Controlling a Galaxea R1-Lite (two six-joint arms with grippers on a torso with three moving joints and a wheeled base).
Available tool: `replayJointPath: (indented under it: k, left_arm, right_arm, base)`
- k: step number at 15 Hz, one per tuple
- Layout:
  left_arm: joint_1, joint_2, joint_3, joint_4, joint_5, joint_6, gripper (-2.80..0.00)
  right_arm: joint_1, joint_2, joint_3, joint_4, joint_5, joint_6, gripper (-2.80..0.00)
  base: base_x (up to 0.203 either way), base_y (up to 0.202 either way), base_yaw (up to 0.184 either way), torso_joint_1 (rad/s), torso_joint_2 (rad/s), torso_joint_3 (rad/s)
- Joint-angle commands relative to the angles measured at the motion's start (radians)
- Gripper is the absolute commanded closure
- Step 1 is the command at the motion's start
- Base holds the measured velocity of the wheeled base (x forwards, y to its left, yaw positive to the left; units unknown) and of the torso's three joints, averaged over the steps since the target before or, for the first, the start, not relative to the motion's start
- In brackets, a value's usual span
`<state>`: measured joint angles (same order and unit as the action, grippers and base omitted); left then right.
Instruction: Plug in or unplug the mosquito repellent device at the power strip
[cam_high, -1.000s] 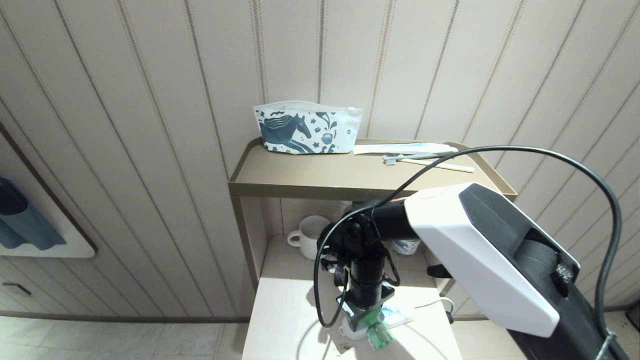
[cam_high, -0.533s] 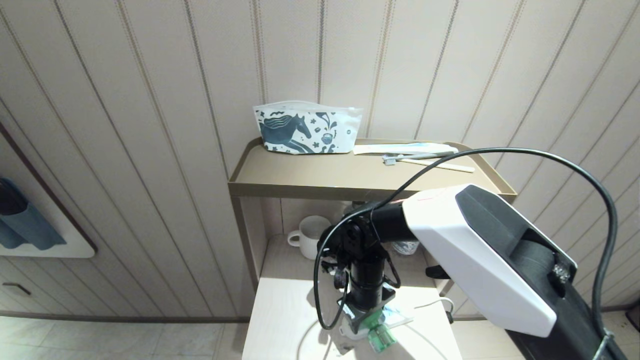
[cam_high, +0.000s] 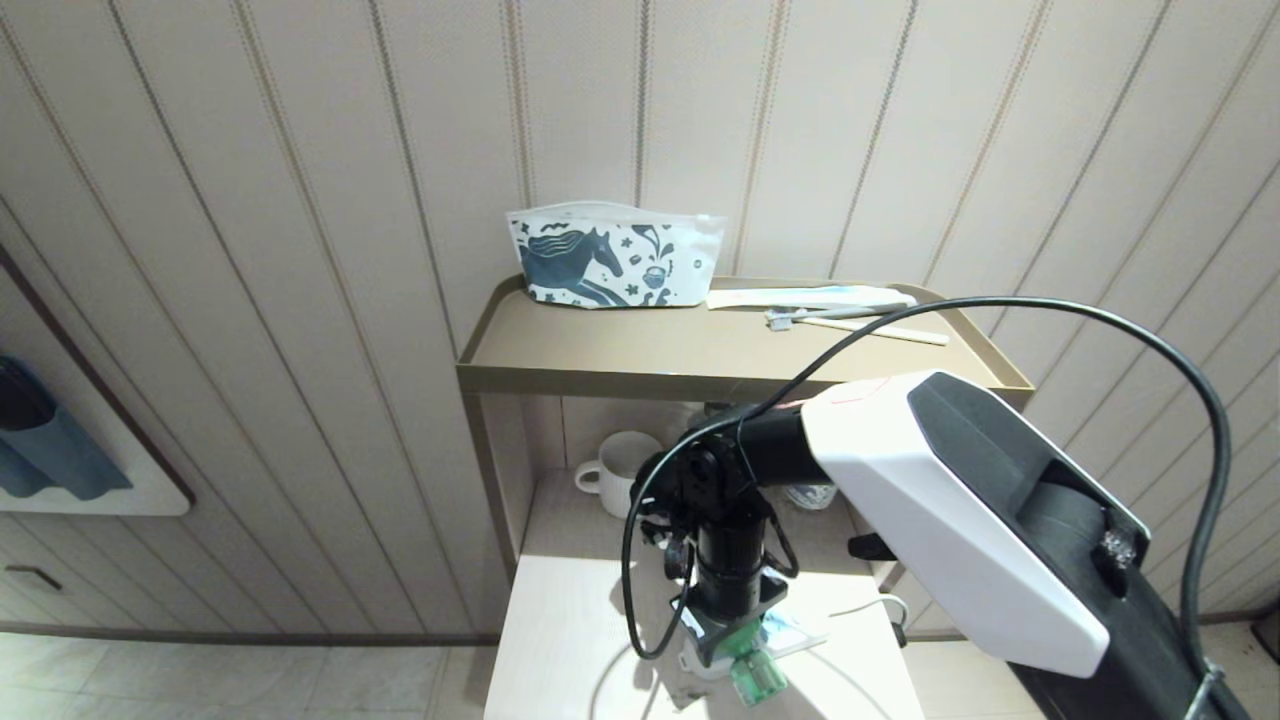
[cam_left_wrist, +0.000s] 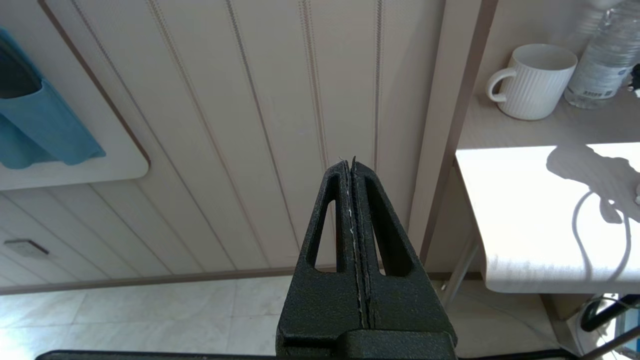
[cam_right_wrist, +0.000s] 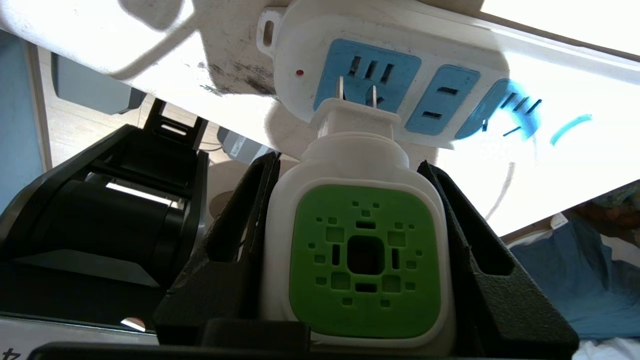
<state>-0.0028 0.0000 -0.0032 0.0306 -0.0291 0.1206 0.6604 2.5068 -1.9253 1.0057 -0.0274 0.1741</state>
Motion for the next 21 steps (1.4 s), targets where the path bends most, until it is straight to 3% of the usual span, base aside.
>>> replayJointPath:
  k: [1,21]
  left_arm:
    - [0.000,0.002,0.000,0.000,0.000,0.001,0.00]
    - [0.000,0.002,0.000,-0.001,0.002,-0.021,0.00]
  right_arm:
    - [0.001,0.001,-0.001,0.007,0.000,0.001,0.00]
    - [-0.005,0.002,0.011,0.014,-0.015,0.020,0.00]
  base:
    - [0.000,0.000,0.000,0.000,0.00,0.000]
    - [0.000,0.000,0.000,0.000,0.00,0.000]
